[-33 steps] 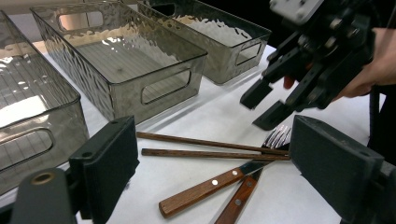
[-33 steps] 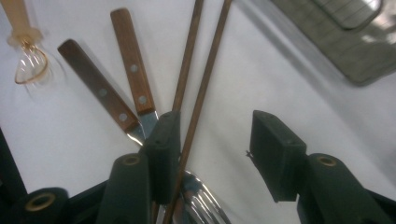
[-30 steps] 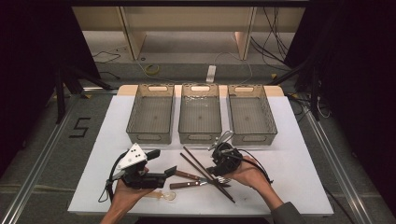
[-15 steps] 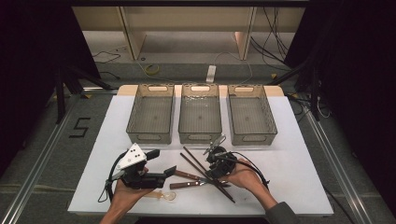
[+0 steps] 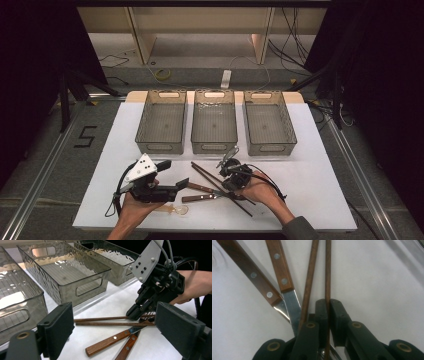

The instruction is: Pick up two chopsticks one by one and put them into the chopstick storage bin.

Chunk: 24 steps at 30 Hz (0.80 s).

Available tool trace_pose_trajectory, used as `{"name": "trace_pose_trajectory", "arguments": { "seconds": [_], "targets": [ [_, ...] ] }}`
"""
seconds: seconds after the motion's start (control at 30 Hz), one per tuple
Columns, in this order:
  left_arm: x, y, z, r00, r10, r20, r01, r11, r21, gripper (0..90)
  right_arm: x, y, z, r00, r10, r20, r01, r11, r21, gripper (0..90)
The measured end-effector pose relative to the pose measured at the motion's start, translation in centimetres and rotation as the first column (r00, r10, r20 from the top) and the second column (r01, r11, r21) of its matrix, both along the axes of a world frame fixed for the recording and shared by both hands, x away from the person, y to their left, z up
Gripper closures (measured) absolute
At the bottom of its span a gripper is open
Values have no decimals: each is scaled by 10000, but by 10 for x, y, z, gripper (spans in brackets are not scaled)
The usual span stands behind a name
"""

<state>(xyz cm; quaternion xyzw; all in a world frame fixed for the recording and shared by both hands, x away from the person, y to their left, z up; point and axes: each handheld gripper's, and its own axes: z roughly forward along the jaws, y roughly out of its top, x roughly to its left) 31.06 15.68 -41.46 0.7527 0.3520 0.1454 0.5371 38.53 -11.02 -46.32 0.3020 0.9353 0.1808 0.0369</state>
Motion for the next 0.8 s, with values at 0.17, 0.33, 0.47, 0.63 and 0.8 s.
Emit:
{"name": "trace_pose_trajectory", "arguments": {
  "seconds": [0.17, 0.33, 0.47, 0.63, 0.8],
  "targets": [
    [0, 0, 0, 10000, 37, -14, -37, 10000, -17, 151, -1, 0, 3, 9998, -49, 208, 49, 10000, 4, 860],
    [1, 1, 0, 9998, -117, -184, 115, 9999, -104, 152, 0, -10, 21, 9970, -46, 774, 22, 9995, 315, 862],
    [1, -1, 1, 9997, -169, -147, 174, 9993, 344, 152, -2, -20, 31, 9964, 96, 840, -141, 9985, 527, 862],
    [3, -7, -2, 9990, -388, -203, 410, 9916, 1227, 152, -13, -27, 40, 9944, 688, 807, -724, 9965, 424, 862],
    [9, -12, -2, 9944, -878, -587, 961, 9828, 1576, 154, -19, -28, 43, 9902, 1148, 795, -1189, 9917, 498, 862]
  ]
}}
